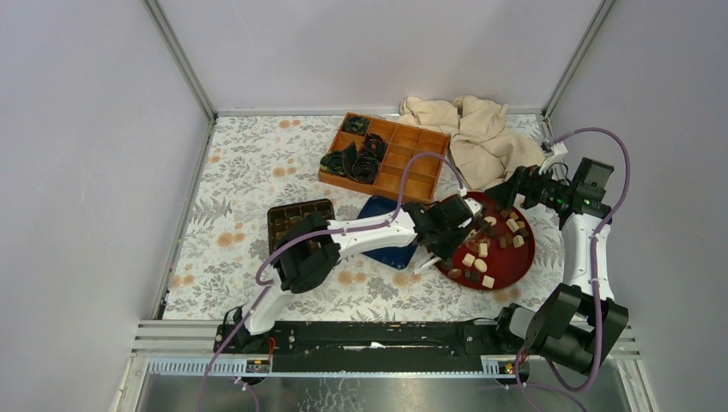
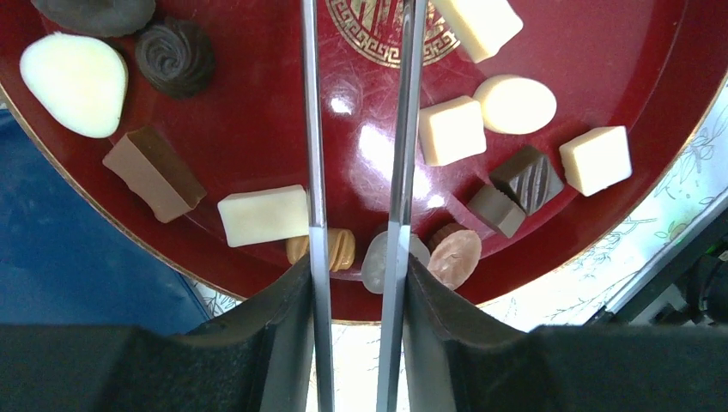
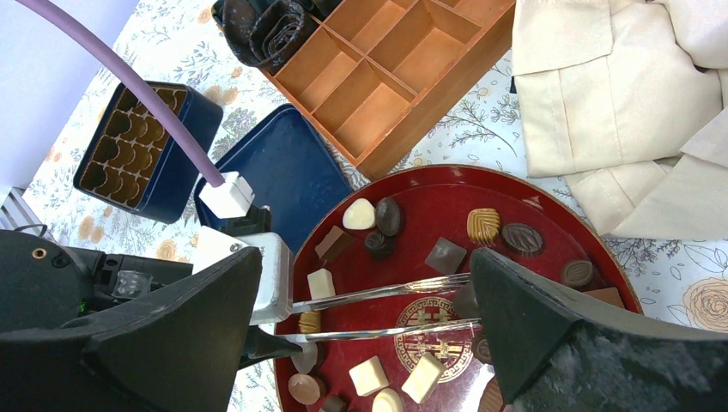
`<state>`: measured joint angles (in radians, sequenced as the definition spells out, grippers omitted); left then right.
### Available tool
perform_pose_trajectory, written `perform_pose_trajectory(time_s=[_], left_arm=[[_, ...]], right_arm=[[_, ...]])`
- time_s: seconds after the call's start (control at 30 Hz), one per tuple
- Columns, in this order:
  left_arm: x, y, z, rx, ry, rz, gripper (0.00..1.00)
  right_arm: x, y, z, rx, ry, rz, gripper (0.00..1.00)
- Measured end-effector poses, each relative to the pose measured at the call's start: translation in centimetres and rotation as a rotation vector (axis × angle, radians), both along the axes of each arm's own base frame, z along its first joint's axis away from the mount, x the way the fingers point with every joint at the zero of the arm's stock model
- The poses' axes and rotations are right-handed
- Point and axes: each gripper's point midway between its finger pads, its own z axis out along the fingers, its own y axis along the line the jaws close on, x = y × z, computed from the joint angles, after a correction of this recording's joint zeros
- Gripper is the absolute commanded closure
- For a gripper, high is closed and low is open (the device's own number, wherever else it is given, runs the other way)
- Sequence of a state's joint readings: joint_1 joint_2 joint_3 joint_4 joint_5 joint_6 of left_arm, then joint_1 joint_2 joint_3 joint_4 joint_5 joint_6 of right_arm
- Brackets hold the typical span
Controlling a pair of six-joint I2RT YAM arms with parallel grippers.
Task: Pack the chocolate
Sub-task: Pick up the fake chocolate from the plate, then place the fake chocolate in the packing box.
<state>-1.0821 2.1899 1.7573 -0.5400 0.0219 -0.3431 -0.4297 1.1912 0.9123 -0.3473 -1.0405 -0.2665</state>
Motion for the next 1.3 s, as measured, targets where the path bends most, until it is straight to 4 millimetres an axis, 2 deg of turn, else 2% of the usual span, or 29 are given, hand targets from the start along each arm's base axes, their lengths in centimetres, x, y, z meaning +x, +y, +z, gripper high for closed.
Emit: perform_pose_trajectory(time_s=[0.07, 0.17, 0.2, 0.3, 0.4, 0.47, 0.67, 0.77, 0.83, 0.93, 1.07, 1.3], left_arm=[[0.2, -0.1, 0.3, -0.005, -0.004, 0.001, 0.77], [0.4, -0.3, 0.7, -0.014, -0.009, 0.002, 0.99], [0.4, -0.3, 0.7, -0.014, -0.009, 0.002, 1.0], [0.3, -0.3, 0.8, -0.018, -0.01, 0.001, 1.0], [-0.4, 0.9, 1.3, -0.018, -0.007, 0.0, 1.0], [-1.1, 2.3, 2.5, -0.029, -0.011, 0.0, 1.0], [-2.1, 3.9, 6.7, -0.12, -0.053, 0.004, 1.0], [-2.4, 4.5, 7.9, -0.156, -0.065, 0.012, 1.0], [-2.8, 5.3, 8.0, -0.161, -0.063, 0.02, 1.0], [-3.7, 7.0, 7.4, -0.145, -0.053, 0.038, 1.0], [-4.7, 10.6, 7.6, -0.114, -0.059, 0.092, 1.0], [-5.3, 17.7, 12.5, -0.147, -0.108, 0.246, 1.0]], right_arm=[[0.0, 0.0, 0.0, 0.0, 0.0, 0.0, 0.0], [0.0, 0.0, 0.0, 0.0, 0.0, -0.002, 0.0], [0.0, -0.1, 0.0, 0.0, 0.0, -0.002, 0.0], [0.0, -0.1, 0.0, 0.0, 0.0, -0.004, 0.0], [0.0, -0.1, 0.0, 0.0, 0.0, -0.004, 0.0], [0.0, -0.2, 0.0, 0.001, 0.0, -0.005, 0.0], [0.0, -0.1, 0.0, 0.001, 0.0, -0.005, 0.0], [0.0, -0.2, 0.0, 0.001, 0.0, -0.005, 0.0], [0.0, -0.2, 0.0, 0.001, 0.0, -0.005, 0.0], [0.0, -0.3, 0.0, 0.001, -0.001, -0.008, 0.01], [0.0, -0.3, 0.0, 0.002, -0.001, -0.01, 0.0], [0.0, -0.3, 0.0, 0.002, -0.001, -0.01, 0.0]])
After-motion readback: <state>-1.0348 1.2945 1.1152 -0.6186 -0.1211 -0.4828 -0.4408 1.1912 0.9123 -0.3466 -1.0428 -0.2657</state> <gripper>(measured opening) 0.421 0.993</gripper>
